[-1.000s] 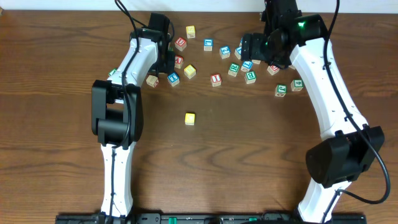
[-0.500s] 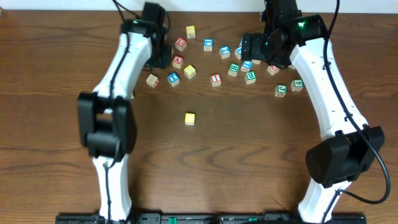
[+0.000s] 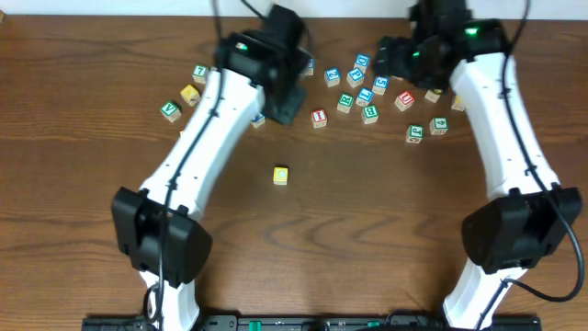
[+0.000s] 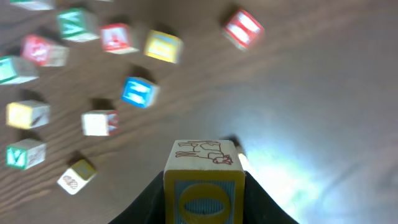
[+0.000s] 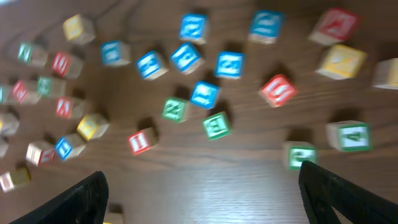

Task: Spell out CORL
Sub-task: 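Carry the O block to the right of the C block and lower, then open left gripper and retract it to the back left, then move right gripper over the green R block and lower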

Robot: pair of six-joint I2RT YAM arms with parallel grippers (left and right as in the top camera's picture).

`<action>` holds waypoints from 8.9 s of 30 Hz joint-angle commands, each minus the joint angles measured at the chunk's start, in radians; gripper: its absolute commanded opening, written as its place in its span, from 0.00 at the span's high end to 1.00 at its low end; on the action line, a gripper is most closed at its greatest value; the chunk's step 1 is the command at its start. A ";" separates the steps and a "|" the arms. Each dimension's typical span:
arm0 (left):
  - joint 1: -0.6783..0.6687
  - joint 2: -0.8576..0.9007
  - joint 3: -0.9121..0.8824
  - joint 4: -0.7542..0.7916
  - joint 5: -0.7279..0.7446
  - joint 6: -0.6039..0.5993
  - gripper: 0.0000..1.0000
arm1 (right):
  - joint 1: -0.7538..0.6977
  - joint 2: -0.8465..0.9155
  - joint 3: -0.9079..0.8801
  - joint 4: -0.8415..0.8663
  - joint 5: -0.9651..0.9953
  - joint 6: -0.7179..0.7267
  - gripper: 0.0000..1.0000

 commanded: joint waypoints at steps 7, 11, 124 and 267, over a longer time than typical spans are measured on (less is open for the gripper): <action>-0.103 0.012 -0.157 -0.018 -0.001 0.350 0.71 | -0.162 -0.006 -0.006 -0.012 -0.026 -0.013 0.07; -0.127 0.012 -0.251 0.012 0.085 0.483 0.72 | -0.183 -0.006 -0.006 -0.016 -0.026 -0.013 0.07; 0.478 -0.303 -0.172 0.132 0.125 -0.285 0.02 | 0.169 -0.006 -0.006 -0.031 -0.025 -0.078 0.03; 0.478 -0.172 -0.178 0.092 0.126 -0.319 0.02 | 0.217 0.410 -0.007 0.293 0.081 -0.504 0.41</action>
